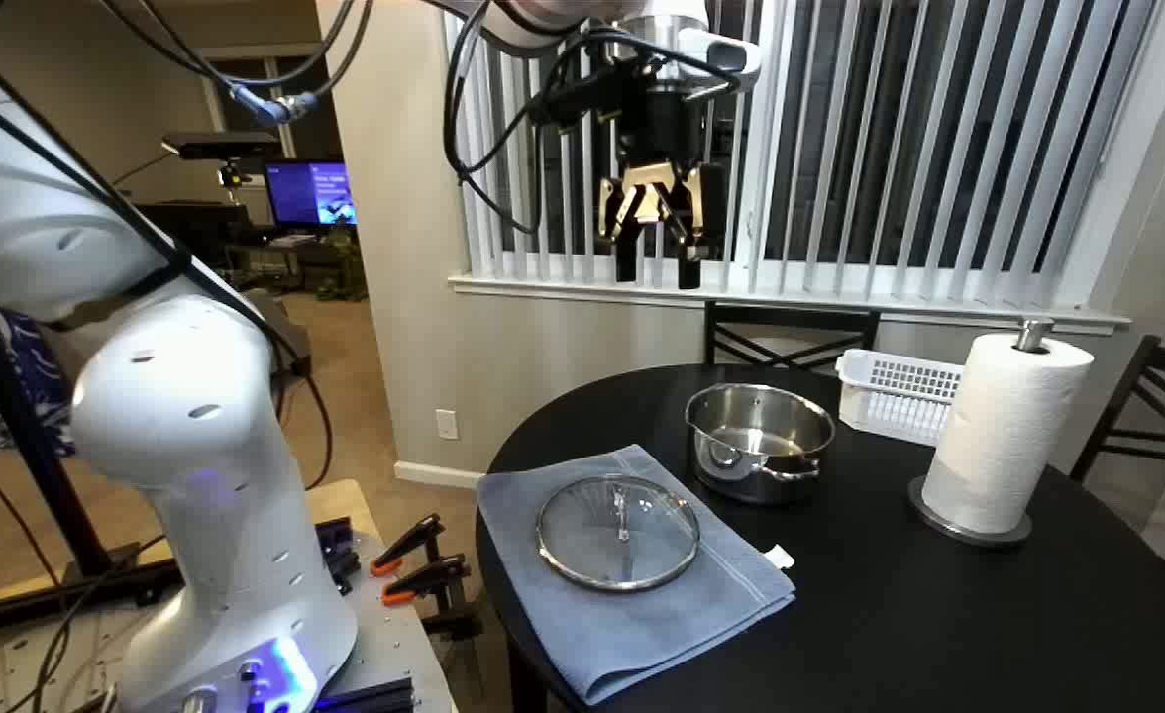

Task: Place the lid on the pot

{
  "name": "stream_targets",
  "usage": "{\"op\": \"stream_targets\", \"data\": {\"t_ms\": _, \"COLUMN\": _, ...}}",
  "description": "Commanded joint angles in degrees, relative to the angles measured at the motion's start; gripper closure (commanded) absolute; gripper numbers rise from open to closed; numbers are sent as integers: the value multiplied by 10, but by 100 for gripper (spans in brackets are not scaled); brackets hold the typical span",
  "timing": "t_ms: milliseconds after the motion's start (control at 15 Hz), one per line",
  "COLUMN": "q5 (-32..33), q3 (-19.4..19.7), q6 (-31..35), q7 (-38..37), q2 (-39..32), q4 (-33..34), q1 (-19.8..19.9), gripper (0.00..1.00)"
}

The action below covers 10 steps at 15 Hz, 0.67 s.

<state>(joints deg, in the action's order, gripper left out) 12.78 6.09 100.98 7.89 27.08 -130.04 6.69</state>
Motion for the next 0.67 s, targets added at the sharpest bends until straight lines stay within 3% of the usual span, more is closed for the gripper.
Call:
{"op": "stream_targets", "data": {"t_ms": 0, "q5": 1, "q3": 3, "q6": -2, "q7": -1, "q2": 0, "q4": 2, "q1": -4, "gripper": 0}}
{"op": "stream_targets", "data": {"t_ms": 467, "q5": 1, "q3": 3, "q6": -2, "q7": -1, "q2": 0, "q4": 2, "q1": -4, "gripper": 0}}
{"op": "stream_targets", "data": {"t_ms": 600, "q5": 3, "q3": 1, "q6": 7, "q7": 62, "q2": -10, "q4": 5, "q1": -29, "gripper": 0}}
